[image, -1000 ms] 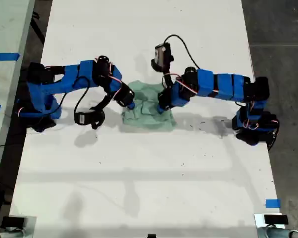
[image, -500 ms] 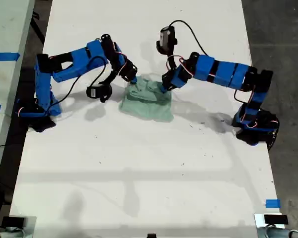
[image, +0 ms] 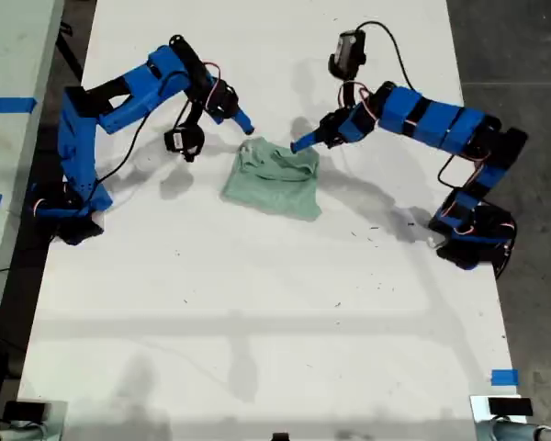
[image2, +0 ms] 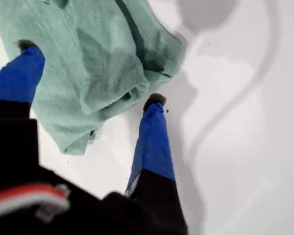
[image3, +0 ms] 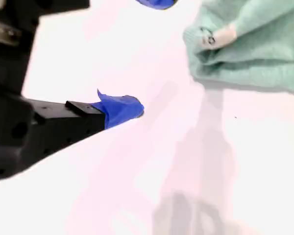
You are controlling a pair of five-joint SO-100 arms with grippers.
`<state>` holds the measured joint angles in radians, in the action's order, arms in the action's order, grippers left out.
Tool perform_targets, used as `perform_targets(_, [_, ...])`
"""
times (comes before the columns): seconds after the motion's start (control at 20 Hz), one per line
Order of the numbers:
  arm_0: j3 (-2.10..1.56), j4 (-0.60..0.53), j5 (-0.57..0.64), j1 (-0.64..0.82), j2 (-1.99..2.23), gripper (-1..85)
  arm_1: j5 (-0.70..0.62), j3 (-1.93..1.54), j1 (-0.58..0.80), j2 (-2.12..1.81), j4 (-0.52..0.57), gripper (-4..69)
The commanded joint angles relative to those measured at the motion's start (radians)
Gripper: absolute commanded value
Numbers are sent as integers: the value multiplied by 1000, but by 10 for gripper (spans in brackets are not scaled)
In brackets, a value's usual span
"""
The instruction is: Fold tshirt
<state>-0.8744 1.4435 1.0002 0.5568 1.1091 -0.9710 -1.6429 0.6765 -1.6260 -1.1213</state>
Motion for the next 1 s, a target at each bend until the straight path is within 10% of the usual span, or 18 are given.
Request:
perform_targets(0.0, [6,72,-18,-8,290,234,34,15,34,-250,-124,335])
perform_targets(0.35, [-904,-161,-371,-285,1011,82,373,-448,-81,-934,-192,50])
perform_targets(0.65, [-1690,-325,-735,-457,1638,18,719,-937,-365,-1385,-117,-15])
perform_targets(0.95, [-2115,-293,-796,-483,2178,13,920,-1333,-500,-1741,-149,-17])
